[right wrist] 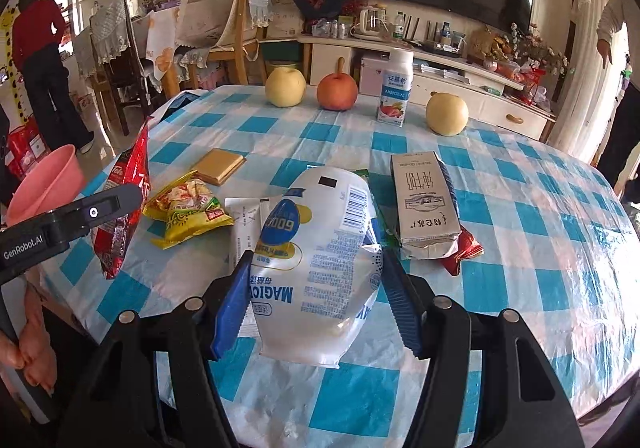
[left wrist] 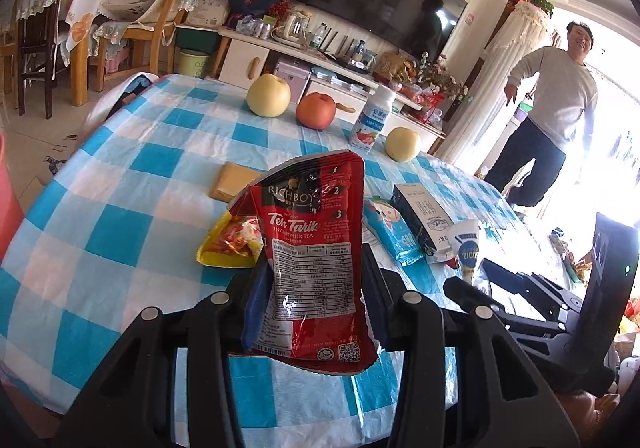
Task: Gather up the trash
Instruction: 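Carry the red pouch and white pouch to the pink bin and open both tools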
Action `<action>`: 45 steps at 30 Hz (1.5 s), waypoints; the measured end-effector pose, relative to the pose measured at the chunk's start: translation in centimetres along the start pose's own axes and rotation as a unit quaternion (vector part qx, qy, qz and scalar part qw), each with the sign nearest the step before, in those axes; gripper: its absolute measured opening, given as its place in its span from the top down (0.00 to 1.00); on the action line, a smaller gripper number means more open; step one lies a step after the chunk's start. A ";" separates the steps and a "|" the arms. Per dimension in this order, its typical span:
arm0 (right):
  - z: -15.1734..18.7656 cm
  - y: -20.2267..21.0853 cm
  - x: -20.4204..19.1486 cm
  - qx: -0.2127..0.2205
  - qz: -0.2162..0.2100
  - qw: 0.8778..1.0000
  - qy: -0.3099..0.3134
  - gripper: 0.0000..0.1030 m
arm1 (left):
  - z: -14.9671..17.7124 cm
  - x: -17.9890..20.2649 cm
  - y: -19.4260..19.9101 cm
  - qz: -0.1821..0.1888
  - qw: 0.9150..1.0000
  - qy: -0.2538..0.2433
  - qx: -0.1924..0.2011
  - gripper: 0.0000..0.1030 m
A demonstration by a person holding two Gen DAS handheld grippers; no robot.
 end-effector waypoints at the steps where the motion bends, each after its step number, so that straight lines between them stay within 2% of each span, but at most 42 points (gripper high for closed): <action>1: 0.0 0.0 -0.2 0.000 -0.002 1.000 0.002 0.38 | -0.1 -0.2 0.2 0.000 1.000 0.002 0.002 0.57; 14: -1.5 -0.6 -4.0 -0.013 -0.050 0.999 0.000 0.38 | -1.9 -3.8 2.8 -0.009 0.998 0.048 0.048 0.57; 18: -2.6 -1.2 -6.1 -0.019 -0.080 0.997 0.000 0.38 | -2.7 -6.2 4.0 -0.027 0.994 0.077 0.071 0.57; 24: -5.0 -2.2 -10.6 -0.023 -0.126 0.992 0.019 0.38 | -3.7 -10.7 6.3 -0.078 0.983 0.128 0.111 0.57; 28: -6.5 -2.8 -14.3 -0.025 -0.158 0.986 0.039 0.38 | -4.4 -14.3 8.1 -0.121 0.969 0.166 0.138 0.57; 31: -7.8 -3.5 -17.7 -0.030 -0.189 0.980 0.054 0.38 | -4.7 -17.1 9.7 -0.157 0.955 0.195 0.160 0.57; 33: -8.6 -4.0 -20.0 -0.032 -0.208 0.975 0.065 0.38 | -4.7 -19.0 10.8 -0.186 0.943 0.218 0.171 0.57; 39: -11.1 -5.6 -27.8 -0.040 -0.270 0.957 0.099 0.38 | -4.0 -25.6 13.3 -0.240 0.903 0.302 0.188 0.57; 42: -12.3 -6.3 -31.5 -0.040 -0.294 0.948 0.116 0.38 | -3.7 -28.0 13.6 -0.252 0.891 0.331 0.182 0.57; 45: -13.4 -7.5 -34.7 -0.047 -0.315 0.940 0.123 0.38 | -3.3 -29.3 13.8 -0.262 0.884 0.343 0.179 0.57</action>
Point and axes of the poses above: each gripper's, at about its wrist camera, not at the fingertips, and y roughly against the way its jaws point, x to its right, z to its underside, the point moved 4 cm from there along -y, roughly the way its jaws point, and after that the axes turned 1 degree about -x, right-handed, at the moved point
